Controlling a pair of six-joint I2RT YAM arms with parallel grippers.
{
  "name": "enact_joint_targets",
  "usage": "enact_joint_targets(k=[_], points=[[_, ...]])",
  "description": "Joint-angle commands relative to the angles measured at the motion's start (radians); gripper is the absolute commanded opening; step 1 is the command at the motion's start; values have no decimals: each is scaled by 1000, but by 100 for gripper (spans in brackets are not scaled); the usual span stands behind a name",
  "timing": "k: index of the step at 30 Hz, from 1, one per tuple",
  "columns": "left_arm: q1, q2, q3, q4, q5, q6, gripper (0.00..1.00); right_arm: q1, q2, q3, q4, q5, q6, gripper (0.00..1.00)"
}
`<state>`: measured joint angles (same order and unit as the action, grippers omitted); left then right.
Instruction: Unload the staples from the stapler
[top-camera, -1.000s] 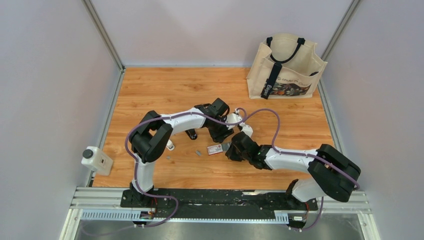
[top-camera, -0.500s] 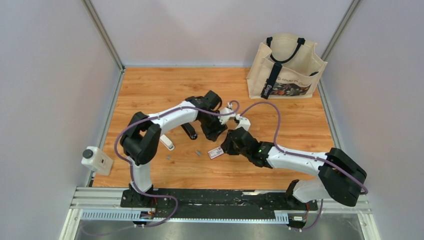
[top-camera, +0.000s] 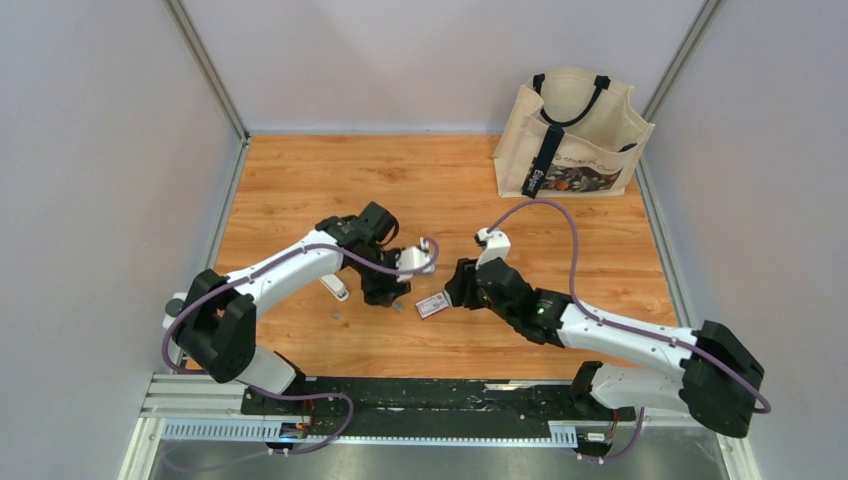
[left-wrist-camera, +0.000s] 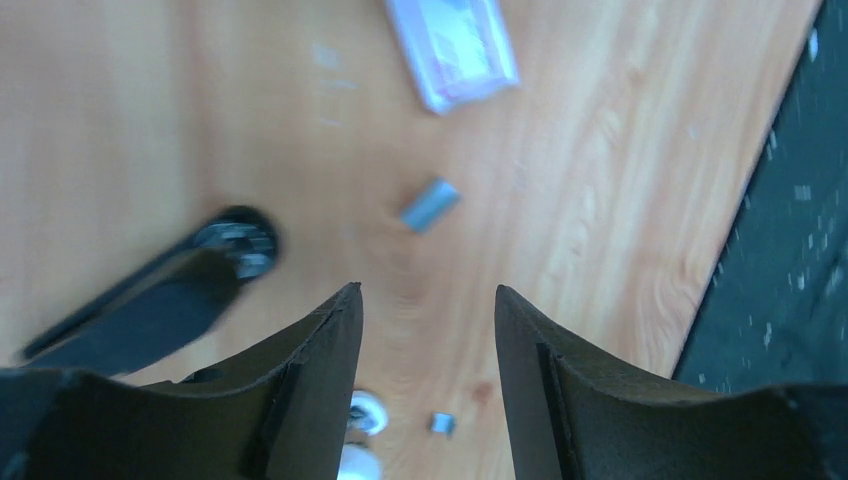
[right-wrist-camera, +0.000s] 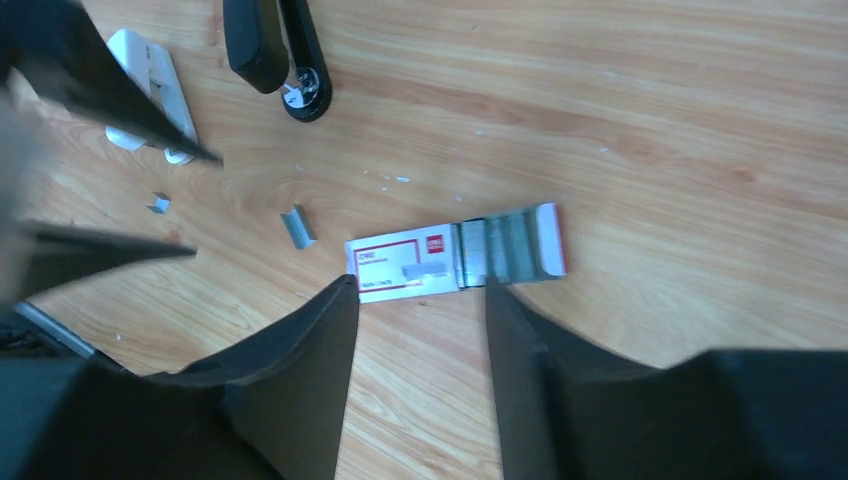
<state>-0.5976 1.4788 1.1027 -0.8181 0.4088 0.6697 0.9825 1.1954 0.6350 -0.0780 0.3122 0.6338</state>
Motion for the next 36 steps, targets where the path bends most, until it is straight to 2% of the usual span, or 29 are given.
enact_joint_targets(k=[1,5,14,24,26,28,36], points=[[-71,-38,-102,-44,5,273,60,-16,-152,-76,-3,96,-2,56],[-113,-38,-153,17,2,361,59,-42,-207,-103,-37,117,27,58],[-163,6,-182,102,4,488,58,-105,-215,-141,-20,71,60,58],[-197,120,-126,79,-99,556,59,-139,-270,-192,12,39,78,57],[-205,143,-110,77,-110,559,63,-143,-270,-195,21,28,78,57],[-208,162,-92,76,-116,559,63,-145,-272,-199,27,24,78,57],[-220,161,-78,76,-130,556,63,-154,-280,-212,41,7,76,56]])
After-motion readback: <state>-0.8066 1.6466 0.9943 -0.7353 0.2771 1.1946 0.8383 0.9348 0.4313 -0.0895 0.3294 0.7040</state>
